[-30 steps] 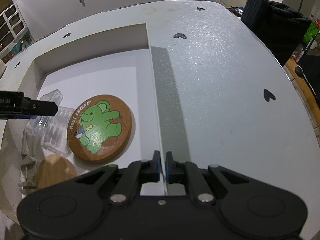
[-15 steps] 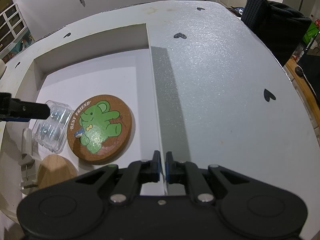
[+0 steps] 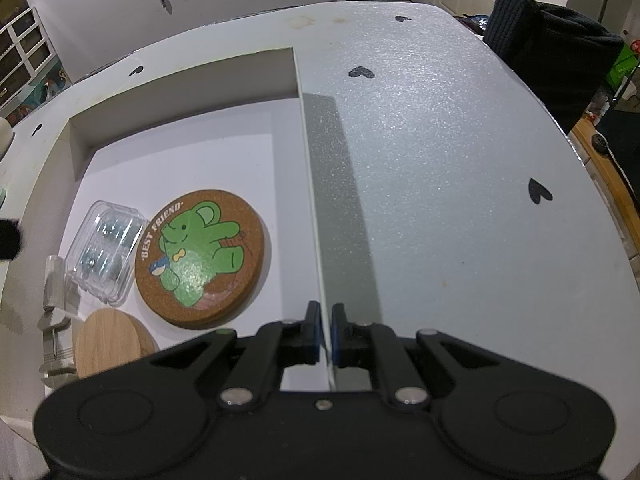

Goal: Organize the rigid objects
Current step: 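Move the left tool back to the table and close on the white cap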

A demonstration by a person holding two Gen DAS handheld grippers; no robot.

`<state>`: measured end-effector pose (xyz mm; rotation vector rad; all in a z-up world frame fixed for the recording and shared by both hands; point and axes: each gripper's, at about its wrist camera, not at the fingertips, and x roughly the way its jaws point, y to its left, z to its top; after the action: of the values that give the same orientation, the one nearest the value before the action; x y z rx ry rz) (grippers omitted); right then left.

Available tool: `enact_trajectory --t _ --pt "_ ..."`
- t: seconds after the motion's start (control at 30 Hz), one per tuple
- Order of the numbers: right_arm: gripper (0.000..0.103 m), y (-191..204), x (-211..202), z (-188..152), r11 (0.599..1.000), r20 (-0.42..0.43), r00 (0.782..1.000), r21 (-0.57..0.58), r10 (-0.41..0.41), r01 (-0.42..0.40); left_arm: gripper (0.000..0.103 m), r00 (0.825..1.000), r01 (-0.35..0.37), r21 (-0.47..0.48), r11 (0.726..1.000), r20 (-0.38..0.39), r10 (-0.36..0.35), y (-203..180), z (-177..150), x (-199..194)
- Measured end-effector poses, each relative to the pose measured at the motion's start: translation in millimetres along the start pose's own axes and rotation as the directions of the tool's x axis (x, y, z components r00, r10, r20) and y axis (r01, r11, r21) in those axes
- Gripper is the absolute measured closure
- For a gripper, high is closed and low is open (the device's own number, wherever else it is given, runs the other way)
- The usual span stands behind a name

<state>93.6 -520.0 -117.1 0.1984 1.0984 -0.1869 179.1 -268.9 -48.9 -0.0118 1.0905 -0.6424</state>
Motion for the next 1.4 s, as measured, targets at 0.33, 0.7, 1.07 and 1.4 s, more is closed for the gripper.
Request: enact_trajectory --t 0.33,0.7,1.07,1.4 --pt "0.096 1 1 0 1.0 0.003 1.0 0.0 0.003 -0.003 0.0 0.992 -0.052 0.037 0.998 0.12 0.047 37 -32 -53" --pt "0.096 0 1 -1 1.0 0.005 1.0 0.0 0.004 -0.004 0.0 0.941 -0.248 -0.105 0.963 0.212 0.265 126 -63 -98" --pt "0.096 1 1 0 1.0 0.004 1.0 -0.002 0.004 -0.004 0.003 0.829 -0.511 -0.195 0.837 0.145 0.54 191 -97 -99" --pt "0.096 1 1 0 1.0 0.003 1.0 -0.002 0.004 -0.004 0.051 0.84 -0.506 -0.208 0.837 0.102 0.534 217 -107 -89"
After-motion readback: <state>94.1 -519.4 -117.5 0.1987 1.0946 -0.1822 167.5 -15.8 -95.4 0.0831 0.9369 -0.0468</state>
